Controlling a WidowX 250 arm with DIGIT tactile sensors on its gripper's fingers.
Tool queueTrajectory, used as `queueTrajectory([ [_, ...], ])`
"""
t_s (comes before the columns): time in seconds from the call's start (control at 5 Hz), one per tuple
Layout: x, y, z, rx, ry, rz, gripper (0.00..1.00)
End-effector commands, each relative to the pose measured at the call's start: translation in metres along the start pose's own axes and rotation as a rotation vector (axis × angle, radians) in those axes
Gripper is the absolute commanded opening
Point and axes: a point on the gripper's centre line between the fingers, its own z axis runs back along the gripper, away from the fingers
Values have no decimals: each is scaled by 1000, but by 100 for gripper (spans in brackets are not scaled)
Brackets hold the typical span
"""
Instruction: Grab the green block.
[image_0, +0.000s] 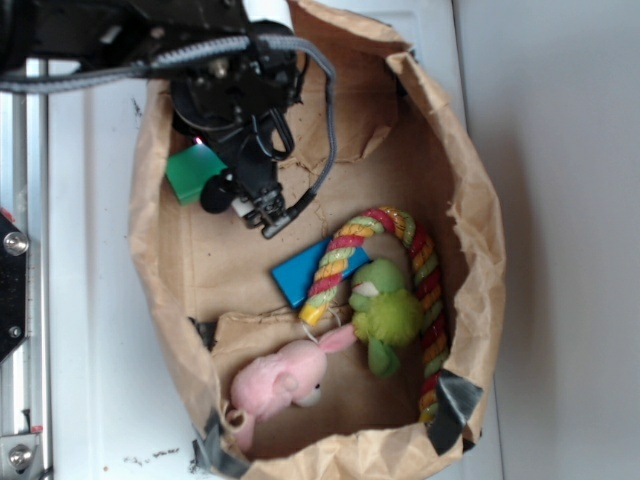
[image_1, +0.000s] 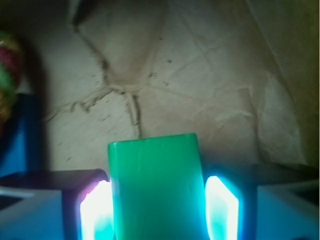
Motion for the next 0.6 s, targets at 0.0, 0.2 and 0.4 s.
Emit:
queueTrajectory([
  [0.0,8,-36,59,2,-194,-332,0],
  [0.2,11,-52,77,-10,-248,-448,0],
  [0.4,18,-63,94,-26,-255,-514,0],
])
